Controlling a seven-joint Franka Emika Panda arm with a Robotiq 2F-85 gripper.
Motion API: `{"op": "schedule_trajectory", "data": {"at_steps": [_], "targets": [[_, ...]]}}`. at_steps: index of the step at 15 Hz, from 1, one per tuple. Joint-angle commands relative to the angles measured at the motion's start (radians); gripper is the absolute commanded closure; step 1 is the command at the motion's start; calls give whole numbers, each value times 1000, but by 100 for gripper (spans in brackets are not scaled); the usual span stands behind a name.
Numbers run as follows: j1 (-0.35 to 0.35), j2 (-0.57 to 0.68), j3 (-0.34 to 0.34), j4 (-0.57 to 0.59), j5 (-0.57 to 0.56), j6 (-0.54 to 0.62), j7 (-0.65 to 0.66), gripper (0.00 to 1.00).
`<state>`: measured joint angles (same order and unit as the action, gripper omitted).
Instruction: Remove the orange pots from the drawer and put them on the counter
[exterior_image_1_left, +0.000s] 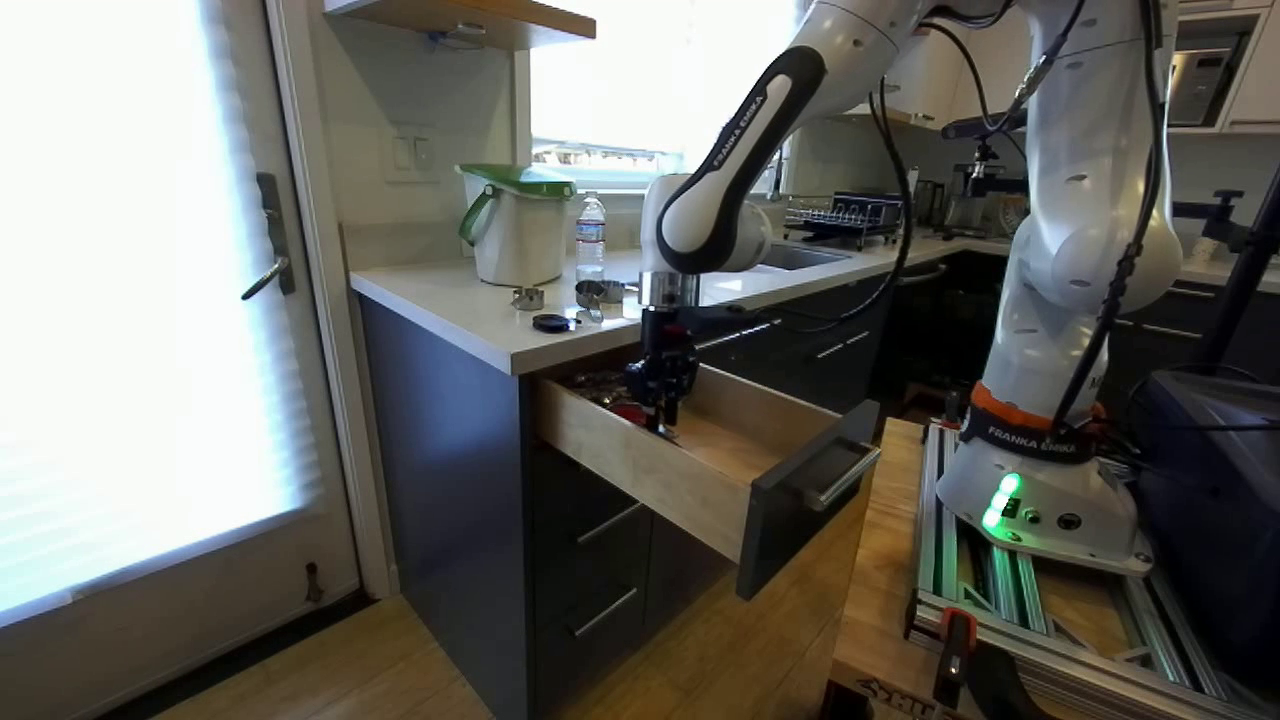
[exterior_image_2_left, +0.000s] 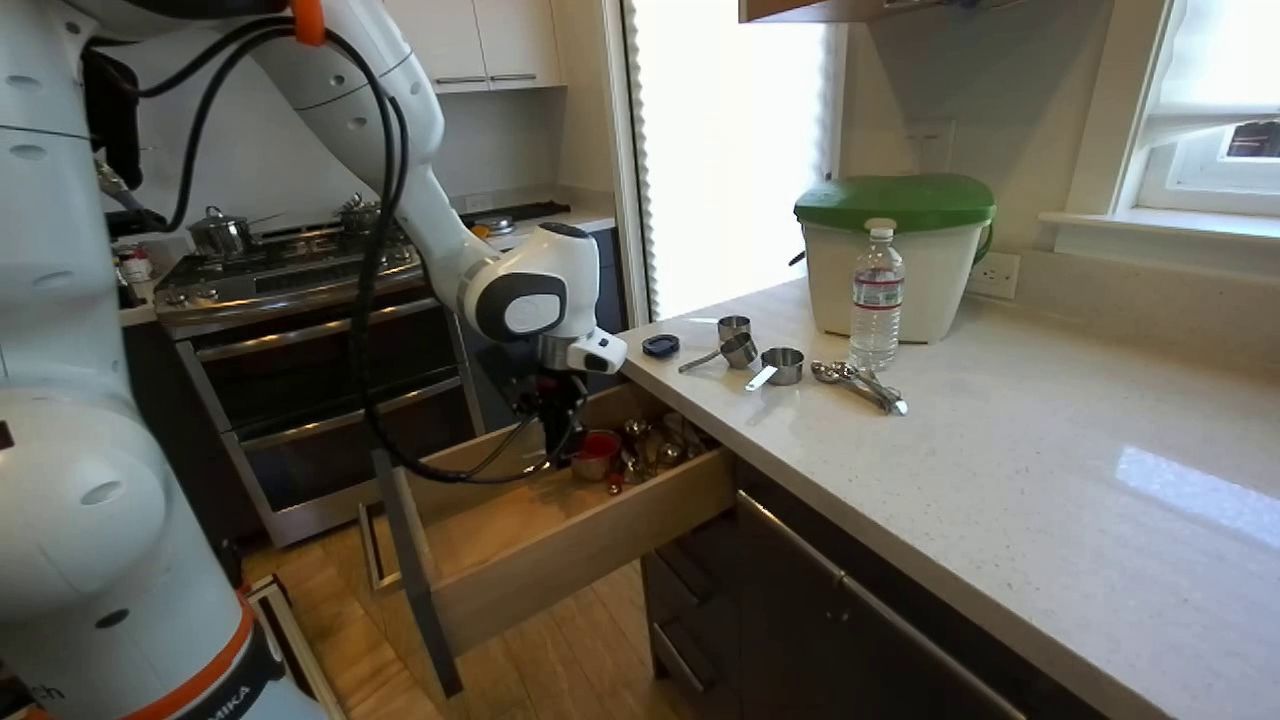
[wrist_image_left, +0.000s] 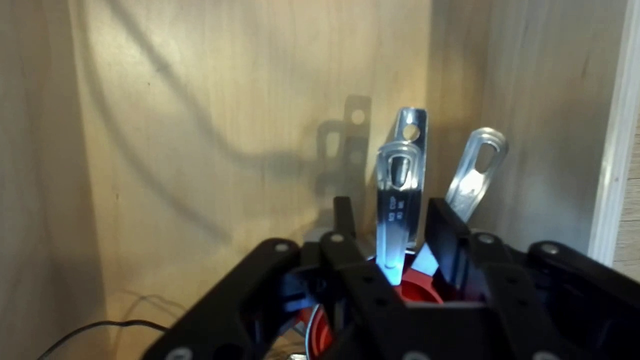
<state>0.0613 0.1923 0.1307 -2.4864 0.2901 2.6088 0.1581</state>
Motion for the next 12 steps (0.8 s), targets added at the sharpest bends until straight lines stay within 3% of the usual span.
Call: {"op": "schedule_trajectory", "data": {"at_steps": [1, 9, 12], "targets": [[1, 18, -6, 6, 16, 21, -20, 77], [3, 22, -9, 5, 10, 20, -16, 74], [3, 22, -9, 4, 9, 21, -15, 81]]}}
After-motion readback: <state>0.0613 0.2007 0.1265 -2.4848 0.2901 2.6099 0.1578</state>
